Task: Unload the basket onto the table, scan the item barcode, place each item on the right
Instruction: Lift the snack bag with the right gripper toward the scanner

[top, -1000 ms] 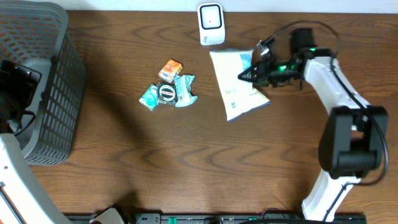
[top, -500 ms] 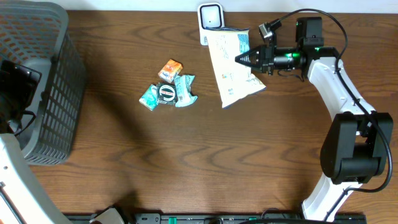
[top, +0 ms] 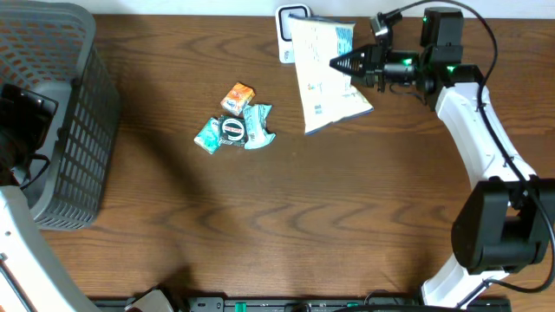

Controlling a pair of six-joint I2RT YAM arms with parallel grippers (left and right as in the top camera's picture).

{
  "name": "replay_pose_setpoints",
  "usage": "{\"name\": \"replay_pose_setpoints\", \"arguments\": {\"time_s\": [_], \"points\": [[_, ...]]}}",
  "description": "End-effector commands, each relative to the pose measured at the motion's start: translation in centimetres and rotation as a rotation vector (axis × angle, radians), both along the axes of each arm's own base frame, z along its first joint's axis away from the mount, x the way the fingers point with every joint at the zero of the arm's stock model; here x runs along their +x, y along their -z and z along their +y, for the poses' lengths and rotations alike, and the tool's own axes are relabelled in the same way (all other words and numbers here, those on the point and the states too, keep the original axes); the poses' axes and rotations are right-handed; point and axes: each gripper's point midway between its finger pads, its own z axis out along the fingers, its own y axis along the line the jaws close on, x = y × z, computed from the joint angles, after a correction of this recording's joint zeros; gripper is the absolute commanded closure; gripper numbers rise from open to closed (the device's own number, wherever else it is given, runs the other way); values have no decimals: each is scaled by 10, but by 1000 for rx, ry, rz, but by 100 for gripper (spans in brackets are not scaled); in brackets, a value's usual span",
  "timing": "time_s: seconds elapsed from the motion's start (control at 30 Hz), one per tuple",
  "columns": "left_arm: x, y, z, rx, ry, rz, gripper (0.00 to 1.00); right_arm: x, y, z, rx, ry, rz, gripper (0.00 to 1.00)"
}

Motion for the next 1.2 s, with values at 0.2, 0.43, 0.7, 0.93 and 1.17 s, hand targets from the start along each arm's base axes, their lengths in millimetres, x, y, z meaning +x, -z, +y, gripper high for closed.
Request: {"name": "replay_pose_setpoints", "arguments": {"time_s": [0.2, 0.43, 0.7, 0.93, 1.17], "points": [[-2, -7, 1, 9, -13, -15, 2, -1, -28, 7, 50, 15, 22, 99], [-2, -7, 1, 9, -13, -15, 2, -1, -27, 13, 42, 13, 21, 99], [-2, -7, 1, 9, -13, -15, 2, -2, -26, 17, 38, 10, 17, 99], [-2, -7, 1, 9, -13, -15, 2, -3, -26, 17, 38, 8, 17, 99], [-2, -7, 1, 9, -13, -15, 2, -2, -26, 17, 32, 11, 8, 99]]}}
